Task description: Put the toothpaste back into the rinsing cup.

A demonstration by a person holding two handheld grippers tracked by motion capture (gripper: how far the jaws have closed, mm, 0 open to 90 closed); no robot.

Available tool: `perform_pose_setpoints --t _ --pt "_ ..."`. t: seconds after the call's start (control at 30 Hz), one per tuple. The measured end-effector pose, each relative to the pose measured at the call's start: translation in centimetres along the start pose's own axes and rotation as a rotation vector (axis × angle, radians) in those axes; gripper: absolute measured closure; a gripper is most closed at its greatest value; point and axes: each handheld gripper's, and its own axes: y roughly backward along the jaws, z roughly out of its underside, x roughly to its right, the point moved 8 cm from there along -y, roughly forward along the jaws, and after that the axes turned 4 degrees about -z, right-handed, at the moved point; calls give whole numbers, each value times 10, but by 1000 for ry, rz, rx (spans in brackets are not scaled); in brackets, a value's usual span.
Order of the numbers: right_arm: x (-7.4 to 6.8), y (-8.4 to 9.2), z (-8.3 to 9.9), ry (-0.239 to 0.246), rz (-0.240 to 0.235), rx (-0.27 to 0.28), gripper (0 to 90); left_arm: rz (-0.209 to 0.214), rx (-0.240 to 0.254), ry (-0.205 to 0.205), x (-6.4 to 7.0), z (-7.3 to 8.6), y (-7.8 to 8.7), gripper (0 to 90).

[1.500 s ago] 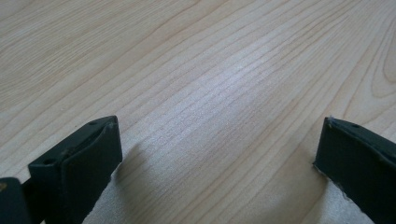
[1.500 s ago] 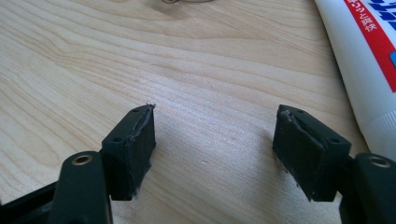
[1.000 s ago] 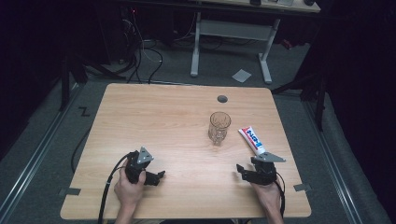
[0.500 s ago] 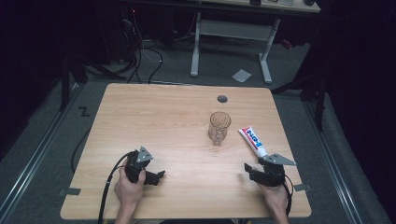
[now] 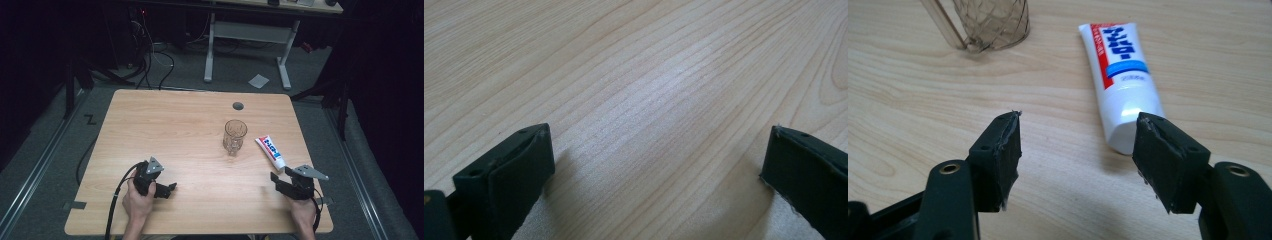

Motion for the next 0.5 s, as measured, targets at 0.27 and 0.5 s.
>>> perform_pose_setpoints --t 0.27,0.5 --pt "14 6 -8 -19 8 11 367 0 0 0 0 0 0 6" --pt "23 3 -20 -9 18 -2 368 -4 -1 6 -1 0 0 6"
